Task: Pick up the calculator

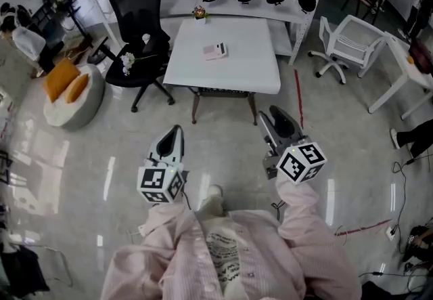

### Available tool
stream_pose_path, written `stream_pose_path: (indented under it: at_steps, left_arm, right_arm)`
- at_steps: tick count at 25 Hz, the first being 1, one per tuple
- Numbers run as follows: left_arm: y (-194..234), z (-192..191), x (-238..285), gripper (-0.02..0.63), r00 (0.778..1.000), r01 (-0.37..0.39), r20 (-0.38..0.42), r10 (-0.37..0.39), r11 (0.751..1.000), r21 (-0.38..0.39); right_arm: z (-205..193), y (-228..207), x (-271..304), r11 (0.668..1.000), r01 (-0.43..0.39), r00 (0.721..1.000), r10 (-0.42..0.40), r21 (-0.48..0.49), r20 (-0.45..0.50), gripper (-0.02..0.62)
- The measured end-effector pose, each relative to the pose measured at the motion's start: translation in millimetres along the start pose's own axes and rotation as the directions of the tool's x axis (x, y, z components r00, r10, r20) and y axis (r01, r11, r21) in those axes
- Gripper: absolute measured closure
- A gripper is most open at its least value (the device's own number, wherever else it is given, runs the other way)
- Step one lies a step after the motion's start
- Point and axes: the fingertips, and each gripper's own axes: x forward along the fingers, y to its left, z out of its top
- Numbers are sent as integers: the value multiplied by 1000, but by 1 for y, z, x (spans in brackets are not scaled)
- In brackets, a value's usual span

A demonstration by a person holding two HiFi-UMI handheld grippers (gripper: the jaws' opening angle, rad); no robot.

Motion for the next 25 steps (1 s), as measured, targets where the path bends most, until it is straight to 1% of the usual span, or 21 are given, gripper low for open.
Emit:
stream_pose_path:
  at_steps: [3,8,11,15,18,25]
  left_arm:
    - [5,-3,6,605,1000,-3,-2,3,1000,-7]
    - [12,-3,28,606,1000,5,-4,-5,1000,-20]
    - [20,-4,47,605,1000,11,-7,-12,1000,-28]
    - [42,-13,76,606,1000,4,-20,-5,999,-52]
    - [60,-14,104,606,1000,4,-30,-6,998,-62]
    - [105,-16,166,606,998,1,-56,-6,997,-83]
  right_arm:
    - [-5,-5,6,1000,7,1000,-7,20,-3,402]
    - [-7,-15,25,1000,6,1000,-5,17,-23,371]
    - [-6,-24,43,1000,7,999,-6,28,-32,368]
    - [-13,-38,74,999,2,999,1,45,-53,370]
    - [-15,-52,102,998,5,998,0,69,-65,370]
    - [-21,-83,176,996,22,995,-14,88,-100,370]
